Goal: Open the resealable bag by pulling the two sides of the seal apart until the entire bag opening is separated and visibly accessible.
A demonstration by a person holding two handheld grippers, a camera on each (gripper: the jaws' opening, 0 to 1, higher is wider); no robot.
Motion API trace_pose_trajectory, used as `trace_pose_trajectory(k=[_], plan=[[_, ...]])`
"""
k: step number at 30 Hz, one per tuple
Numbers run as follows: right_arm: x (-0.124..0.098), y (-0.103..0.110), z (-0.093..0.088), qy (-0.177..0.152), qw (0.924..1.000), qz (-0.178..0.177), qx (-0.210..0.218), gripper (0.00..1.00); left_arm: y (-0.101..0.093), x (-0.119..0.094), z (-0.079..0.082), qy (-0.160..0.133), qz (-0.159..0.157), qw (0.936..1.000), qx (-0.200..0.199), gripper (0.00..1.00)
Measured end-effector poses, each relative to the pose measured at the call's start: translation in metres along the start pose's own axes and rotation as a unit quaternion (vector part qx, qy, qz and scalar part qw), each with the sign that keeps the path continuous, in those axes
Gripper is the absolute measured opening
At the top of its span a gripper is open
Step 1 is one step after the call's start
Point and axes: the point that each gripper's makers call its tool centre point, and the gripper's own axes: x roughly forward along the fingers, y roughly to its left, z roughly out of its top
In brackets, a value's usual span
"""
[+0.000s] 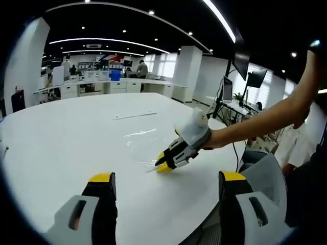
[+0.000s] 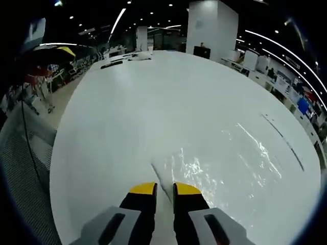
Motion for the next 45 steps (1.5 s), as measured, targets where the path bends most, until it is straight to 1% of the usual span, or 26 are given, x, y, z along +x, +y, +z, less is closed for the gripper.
trace_pose_trajectory(k=[1, 3, 4, 5, 8, 10, 11, 13, 16, 18, 20, 22, 25, 27, 29, 30, 32, 34, 35, 37, 38, 39, 40, 42, 43, 45], plan=[[0.0, 0.0, 0.0, -0.006, 1.0, 0.001, -0.006, 0.04, 0.0, 0.001, 0.0, 0.001, 0.0, 1.0, 0.0, 0.81], [0.0, 0.0, -0.001, -0.014, 0.9999, 0.008, -0.006, 0.03, -0.001, 0.002, -0.001, 0.004, -0.002, 1.0, 0.003, 0.8], [0.0, 0.0, -0.001, -0.013, 0.9998, 0.009, -0.008, 0.02, -0.002, 0.002, -0.001, 0.005, -0.002, 1.0, 0.003, 0.8], [0.0, 0.001, 0.0, -0.011, 0.9996, 0.01, -0.022, 0.02, -0.002, 0.002, -0.001, 0.004, -0.002, 1.0, 0.003, 0.8], [0.001, 0.002, 0.0, -0.008, 0.999, 0.015, -0.041, 0.01, -0.004, 0.002, 0.0, 0.002, -0.006, 1.0, 0.001, 0.79], [0.0, 0.005, -0.001, 0.003, 0.9968, 0.036, -0.072, 0.01, -0.004, 0.003, -0.002, 0.007, -0.006, 0.9999, 0.005, 0.78], [0.0, 0.004, 0.0, 0.006, 0.995, 0.035, -0.093, 0.01, -0.004, 0.004, -0.006, 0.017, -0.005, 0.9998, 0.009, 0.77], [-0.001, 0.007, -0.001, 0.011, 0.9944, 0.044, -0.095, 0.0, -0.002, 0.004, -0.013, 0.033, 0.001, 0.999, 0.03, 0.75], [-0.003, 0.009, -0.002, 0.02, 0.9933, 0.05, -0.102, 0.0, -0.003, 0.004, -0.016, 0.041, 0.0, 0.9986, 0.035, 0.77], [-0.005, 0.015, -0.002, 0.022, 0.9935, 0.062, -0.092, 0.0, -0.003, 0.004, -0.017, 0.043, 0.0, 0.9985, 0.033, 0.76], [-0.008, 0.026, 0.001, 0.011, 0.9939, 0.085, -0.069, 0.0, -0.002, 0.004, -0.019, 0.046, 0.001, 0.9983, 0.034, 0.76], [-0.011, 0.032, -0.001, 0.014, 0.9928, 0.091, -0.076, 0.0, 0.001, 0.005, -0.023, 0.054, 0.006, 0.998, 0.034, 0.74], [-0.016, 0.041, -0.001, 0.012, 0.9922, 0.099, -0.075, 0.0, -0.001, 0.005, -0.025, 0.053, 0.001, 0.9982, 0.028, 0.68], [-0.019, 0.048, 0.0, 0.01, 0.9924, 0.105, -0.062, 0.0, -0.002, 0.005, -0.025, 0.051, -0.002, 0.9984, 0.025, 0.67], [-0.022, 0.053, 0.002, 0.006, 0.9927, 0.107, -0.056, 0.0, -0.003, 0.005, -0.027, 0.053, -0.001, 0.9982, 0.028, 0.67], [-0.025, 0.057, 0.004, 0.001, 0.993, 0.108, -0.049, 0.0, -0.003, 0.005, -0.029, 0.058, -0.001, 0.9978, 0.032, 0.67], [-0.03, 0.065, 0.006, -0.009, 0.9925, 0.115, -0.041, 0.0, -0.006, 0.003, -0.035, 0.074, -0.008, 0.9956, 0.057, 0.66], [-0.035, 0.075, 0.008, -0.021, 0.9913, 0.122, -0.045, 0.0, -0.009, 0.003, -0.038, 0.084, -0.011, 0.9936, 0.076, 0.65], [-0.037, 0.08, 0.008, -0.023, 0.9909, 0.125, -0.044, 0.0, -0.012, 0.003, -0.041, 0.089, -0.016, 0.9923, 0.085, 0.64], [-0.041, 0.09, 0.006, -0.022, 0.99, 0.131, -0.046, 0.0, -0.017, 0.004, -0.043, 0.091, -0.023, 0.9913, 0.092, 0.62], [-0.042, 0.093, 0.005, -0.021, 0.9897, 0.133, -0.049, 0.0, -0.018, 0.005, -0.043, 0.091, -0.026, 0.9915, 0.089, 0.6], [-0.045, 0.099, 0.004, -0.019, 0.9892, 0.136, -0.05, 0.0, -0.026, 0.007, -0.043, 0.083, -0.044, 0.9934, 0.066, 0.59], [-0.048, 0.103, 0.003, -0.019, 0.9888, 0.14, -0.049, 0.0, -0.029, 0.007, -0.042, 0.081, -0.05, 0.9937, 0.06, 0.59], [-0.054, 0.113, 0.002, -0.023, 0.9874, 0.15, -0.045, 0.0, -0.031, 0.009, -0.043, 0.082, -0.052, 0.9923, 0.077, 0.57], [-0.056, 0.117, 0.001, -0.022, 0.987, 0.153, -0.045, 0.0, -0.033, 0.01, -0.047, 0.092, -0.057, 0.9898, 0.093, 0.56], [-0.059, 0.123, -0.003, -0.019, 0.9865, 0.156, -0.047, 0.0, -0.036, 0.012, -0.052, 0.102, -0.063, 0.9868, 0.109, 0.56]])
